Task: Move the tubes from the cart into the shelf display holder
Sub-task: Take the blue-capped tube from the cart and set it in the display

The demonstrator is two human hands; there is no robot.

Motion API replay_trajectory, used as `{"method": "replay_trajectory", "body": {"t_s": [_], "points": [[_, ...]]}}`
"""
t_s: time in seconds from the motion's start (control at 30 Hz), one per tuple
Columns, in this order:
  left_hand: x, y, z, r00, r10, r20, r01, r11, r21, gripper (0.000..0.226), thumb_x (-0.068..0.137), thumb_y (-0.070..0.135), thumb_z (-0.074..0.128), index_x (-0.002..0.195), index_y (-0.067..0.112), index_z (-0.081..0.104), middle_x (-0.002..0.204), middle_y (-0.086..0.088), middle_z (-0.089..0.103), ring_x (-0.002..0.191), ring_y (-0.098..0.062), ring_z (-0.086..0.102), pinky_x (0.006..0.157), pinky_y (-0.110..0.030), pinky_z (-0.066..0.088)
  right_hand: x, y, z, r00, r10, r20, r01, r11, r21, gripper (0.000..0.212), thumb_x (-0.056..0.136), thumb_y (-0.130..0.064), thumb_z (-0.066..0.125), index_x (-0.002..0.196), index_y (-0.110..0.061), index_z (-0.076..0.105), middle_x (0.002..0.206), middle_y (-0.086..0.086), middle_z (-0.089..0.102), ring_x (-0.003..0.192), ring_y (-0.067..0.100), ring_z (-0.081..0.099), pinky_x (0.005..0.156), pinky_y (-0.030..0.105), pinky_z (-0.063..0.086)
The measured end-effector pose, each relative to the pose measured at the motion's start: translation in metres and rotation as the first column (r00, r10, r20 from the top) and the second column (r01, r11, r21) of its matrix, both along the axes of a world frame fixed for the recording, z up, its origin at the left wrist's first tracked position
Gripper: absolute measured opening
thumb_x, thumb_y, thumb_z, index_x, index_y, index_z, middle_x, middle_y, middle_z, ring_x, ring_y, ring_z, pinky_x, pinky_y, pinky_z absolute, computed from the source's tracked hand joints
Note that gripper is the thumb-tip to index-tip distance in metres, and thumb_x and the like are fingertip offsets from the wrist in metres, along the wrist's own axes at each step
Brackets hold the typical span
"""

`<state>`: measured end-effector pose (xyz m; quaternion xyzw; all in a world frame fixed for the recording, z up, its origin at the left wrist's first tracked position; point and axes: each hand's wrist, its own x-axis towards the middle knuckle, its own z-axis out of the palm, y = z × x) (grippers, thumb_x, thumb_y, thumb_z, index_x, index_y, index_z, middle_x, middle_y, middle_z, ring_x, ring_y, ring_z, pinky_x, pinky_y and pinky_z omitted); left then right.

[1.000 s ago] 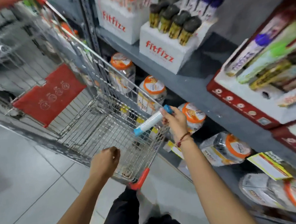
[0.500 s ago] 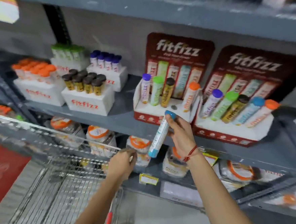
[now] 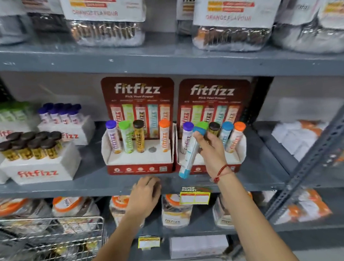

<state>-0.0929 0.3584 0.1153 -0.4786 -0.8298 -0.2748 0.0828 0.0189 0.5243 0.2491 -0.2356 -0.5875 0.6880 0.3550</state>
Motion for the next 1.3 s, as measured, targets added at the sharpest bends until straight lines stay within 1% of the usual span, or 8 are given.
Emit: {"method": "replay_trajectory", "body": {"t_s": [0.37, 0.43, 0.63, 0.73, 0.93, 1.07, 1.17, 1.3], "points": [[-0.005, -0.016, -0.002, 0.997, -0.073, 0.038, 0.074, 0.996, -0.042, 0.043, 0.088, 0.036, 0.035, 0.108, 0.01, 0.063, 0.111, -0.005, 0.065, 0.1, -0.024, 0.059, 0.084, -0.038, 0.049, -0.029, -0.009, 0.004, 0.974, 0.115, -0.192, -0.166, 0.947, -0.274, 0.017, 0.1, -0.014, 0.038, 0.106, -0.017, 0.054, 0.091, 0.003, 0.062, 0.064, 0.003, 0.069, 0.057, 0.016, 0.055], [-0.009, -0.023, -0.003, 0.997, -0.061, 0.037, 0.063, 0.996, -0.058, 0.043, 0.088, 0.035, 0.034, 0.109, 0.011, 0.063, 0.114, -0.006, 0.065, 0.102, -0.025, 0.059, 0.084, -0.039, 0.048, -0.039, -0.014, 0.004, 0.966, 0.182, -0.185, -0.219, 0.955, -0.202, 0.021, 0.101, -0.016, 0.037, 0.106, -0.022, 0.056, 0.102, 0.01, 0.061, 0.084, 0.014, 0.065, 0.069, 0.023, 0.055], [-0.021, -0.039, -0.007, 0.999, -0.028, 0.032, 0.032, 0.993, -0.112, 0.044, 0.088, 0.035, 0.035, 0.118, 0.012, 0.059, 0.124, -0.006, 0.061, 0.113, -0.025, 0.055, 0.091, -0.041, 0.045, -0.069, -0.029, 0.011, 0.974, 0.224, -0.041, -0.223, 0.974, 0.035, 0.017, 0.098, -0.027, 0.043, 0.104, -0.035, 0.057, 0.111, 0.01, 0.058, 0.089, 0.018, 0.058, 0.073, 0.03, 0.049], [-0.021, -0.041, -0.01, 0.998, -0.037, 0.042, 0.042, 0.993, -0.108, 0.044, 0.09, 0.035, 0.035, 0.121, 0.013, 0.057, 0.126, -0.005, 0.059, 0.116, -0.024, 0.053, 0.095, -0.042, 0.043, -0.084, -0.036, 0.016, 0.974, 0.226, 0.006, -0.225, 0.968, 0.115, 0.016, 0.093, -0.025, 0.054, 0.107, -0.032, 0.056, 0.115, 0.007, 0.055, 0.095, 0.015, 0.057, 0.07, 0.017, 0.052], [-0.022, -0.041, -0.011, 0.998, -0.054, 0.043, 0.058, 0.994, -0.09, 0.044, 0.09, 0.033, 0.035, 0.121, 0.012, 0.057, 0.127, -0.006, 0.059, 0.118, -0.024, 0.051, 0.1, -0.04, 0.036, -0.106, -0.033, 0.021, 0.963, 0.224, 0.148, -0.261, 0.909, 0.326, 0.036, 0.084, -0.035, 0.064, 0.119, -0.03, 0.058, 0.135, 0.003, 0.053, 0.127, 0.023, 0.048, 0.109, 0.047, 0.04], [-0.024, -0.041, -0.015, 0.997, -0.064, 0.052, 0.068, 0.994, -0.08, 0.044, 0.09, 0.033, 0.035, 0.122, 0.012, 0.056, 0.128, -0.006, 0.057, 0.119, -0.023, 0.05, 0.101, -0.041, 0.037, -0.112, -0.028, 0.027, 0.958, 0.162, 0.237, -0.255, 0.86, 0.442, 0.046, 0.084, -0.034, 0.066, 0.126, -0.021, 0.056, 0.135, 0.004, 0.054, 0.125, 0.016, 0.049, 0.106, 0.037, 0.043], [-0.025, -0.041, -0.016, 0.996, -0.074, 0.044, 0.078, 0.994, -0.074, 0.044, 0.09, 0.033, 0.035, 0.123, 0.011, 0.055, 0.13, -0.006, 0.056, 0.121, -0.023, 0.048, 0.102, -0.039, 0.032, -0.113, -0.024, 0.028, 0.956, 0.085, 0.281, -0.232, 0.805, 0.547, 0.045, 0.084, -0.028, 0.067, 0.126, -0.016, 0.056, 0.13, 0.004, 0.058, 0.113, 0.01, 0.05, 0.09, 0.013, 0.041], [-0.025, -0.042, -0.018, 0.996, -0.078, 0.037, 0.081, 0.994, -0.073, 0.046, 0.09, 0.034, 0.033, 0.126, 0.012, 0.053, 0.133, -0.006, 0.053, 0.125, -0.021, 0.044, 0.105, -0.038, 0.028, -0.114, -0.021, 0.028, 0.934, 0.0, 0.358, -0.256, 0.697, 0.67, 0.043, 0.083, -0.028, 0.067, 0.123, -0.014, 0.058, 0.125, 0.007, 0.061, 0.115, 0.018, 0.054, 0.094, 0.027, 0.042]]}}
